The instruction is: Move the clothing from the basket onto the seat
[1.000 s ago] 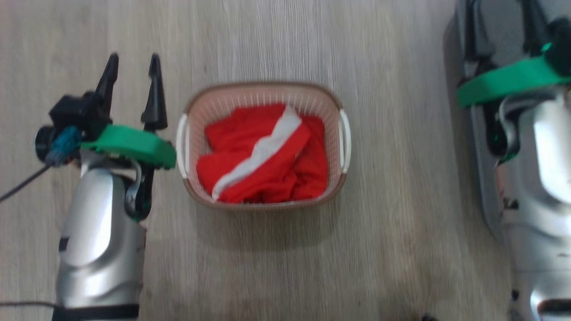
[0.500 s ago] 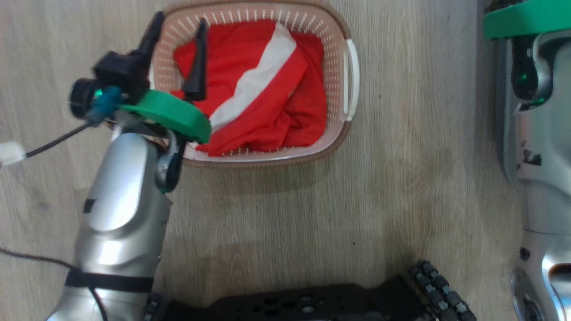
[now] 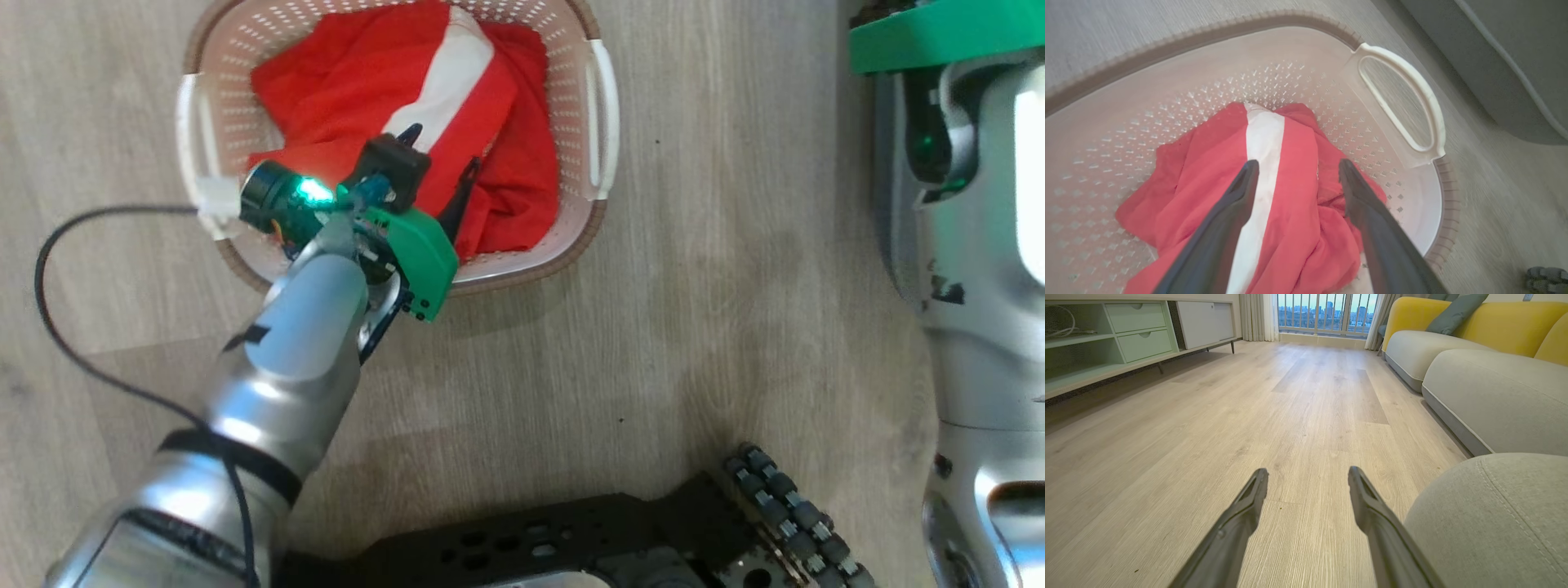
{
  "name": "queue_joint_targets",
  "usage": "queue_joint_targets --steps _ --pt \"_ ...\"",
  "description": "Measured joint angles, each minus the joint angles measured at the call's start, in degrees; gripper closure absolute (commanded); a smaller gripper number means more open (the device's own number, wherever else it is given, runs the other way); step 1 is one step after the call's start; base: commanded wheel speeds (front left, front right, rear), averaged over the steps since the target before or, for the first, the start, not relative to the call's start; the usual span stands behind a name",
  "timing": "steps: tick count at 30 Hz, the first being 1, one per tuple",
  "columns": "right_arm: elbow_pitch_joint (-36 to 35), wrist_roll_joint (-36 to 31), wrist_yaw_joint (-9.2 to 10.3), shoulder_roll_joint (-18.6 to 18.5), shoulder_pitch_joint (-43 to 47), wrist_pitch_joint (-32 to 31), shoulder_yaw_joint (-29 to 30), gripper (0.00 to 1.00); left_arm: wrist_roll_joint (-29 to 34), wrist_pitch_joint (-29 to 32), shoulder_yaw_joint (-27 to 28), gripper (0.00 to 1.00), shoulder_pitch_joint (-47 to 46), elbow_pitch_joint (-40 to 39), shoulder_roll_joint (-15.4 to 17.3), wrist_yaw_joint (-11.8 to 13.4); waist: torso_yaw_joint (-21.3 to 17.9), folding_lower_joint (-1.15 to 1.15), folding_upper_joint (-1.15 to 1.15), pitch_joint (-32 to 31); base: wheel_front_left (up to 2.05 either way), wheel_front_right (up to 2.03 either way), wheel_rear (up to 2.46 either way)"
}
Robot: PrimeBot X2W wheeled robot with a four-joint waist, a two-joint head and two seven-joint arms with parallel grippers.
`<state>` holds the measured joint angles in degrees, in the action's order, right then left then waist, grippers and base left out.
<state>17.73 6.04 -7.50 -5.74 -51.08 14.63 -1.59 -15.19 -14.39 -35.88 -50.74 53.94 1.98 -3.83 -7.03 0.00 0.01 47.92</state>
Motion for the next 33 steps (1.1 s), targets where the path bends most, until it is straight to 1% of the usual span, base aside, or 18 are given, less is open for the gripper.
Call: queue_joint_targets --steps 1,8,11,14,17,23,24,25,29,31,32,33 --pt "0.01 0.01 0.0 0.1 0.0 0.0 -0.26 0.0 -0.89 0.65 -1.3 0.0 -1.07 1.57 -0.01 0.04 -0.35 0.0 0.0 0.13 0.0 0.0 0.0" --pt "-0.13 0.56 0.0 0.99 -0.07 0.0 -1.42 0.0 -4.08 5.53 -7.81 0.0 -6.2 8.34 0.03 2.83 -2.55 0.0 0.0 1.92 0.0 0.0 0.0" --pt "-0.36 0.62 0.0 1.57 -0.52 0.0 -2.41 0.0 -4.48 7.22 -9.18 0.0 -8.34 11.05 0.05 4.09 -3.6 0.0 0.0 3.05 0.0 0.0 0.0" --pt "-1.05 1.56 0.0 1.86 -1.94 0.0 -3.27 0.0 -4.22 7.58 -10.31 0.0 -10.38 14.38 0.07 6.03 -4.79 0.0 0.0 4.24 0.0 0.0 0.0" --pt "-2.14 2.72 0.0 1.86 -3.34 0.0 -4.36 0.0 -3.87 9.27 -10.46 0.0 -12.06 17.45 0.29 7.45 -6.2 0.0 0.0 5.52 0.0 0.0 0.0" --pt "-3.87 5.71 0.0 1.9 -3.94 0.01 -5.76 0.0 -2.86 11.62 -11.62 0.0 -13.74 19.2 1.7 8.76 -8.38 0.01 0.0 7.9 0.0 0.0 0.0" --pt "-4.16 6.06 0.0 1.91 -3.94 0.01 -5.91 0.0 -2.82 12.03 -11.88 0.0 -13.97 19.35 2.02 9.14 -8.77 0.01 0.0 8.34 0.0 0.0 0.0" --pt "-4.81 6.64 0.0 1.93 -3.97 0.01 -6.0 0.0 -2.35 12.78 -12.27 0.0 -14.32 19.51 2.46 10.13 -9.49 0.01 0.0 9.13 0.0 0.0 0.0" --pt "-5.42 6.65 0.0 1.93 -3.94 0.01 -5.93 0.0 -1.87 14.44 -13.19 0.0 -14.74 19.68 2.76 11.05 -10.27 0.01 0.0 9.83 0.0 0.0 0.0" --pt "-5.63 6.65 0.0 1.93 -3.85 0.01 -5.91 0.0 -1.88 14.9 -13.5 0.0 -14.77 19.72 2.94 11.09 -10.3 0.01 0.0 9.86 0.0 0.0 0.0" --pt "-5.67 6.65 0.0 1.94 -3.78 0.01 -5.91 0.0 -1.88 14.9 -13.63 0.23 -14.77 19.75 3.03 11.1 -10.28 0.01 0.0 9.87 0.0 0.0 0.0" --pt "-5.67 6.65 0.0 1.94 -3.72 0.01 -5.89 0.0 -1.89 14.9 -13.62 0.71 -14.77 19.8 3.08 11.11 -10.24 0.01 0.0 9.88 0.0 0.0 0.0"
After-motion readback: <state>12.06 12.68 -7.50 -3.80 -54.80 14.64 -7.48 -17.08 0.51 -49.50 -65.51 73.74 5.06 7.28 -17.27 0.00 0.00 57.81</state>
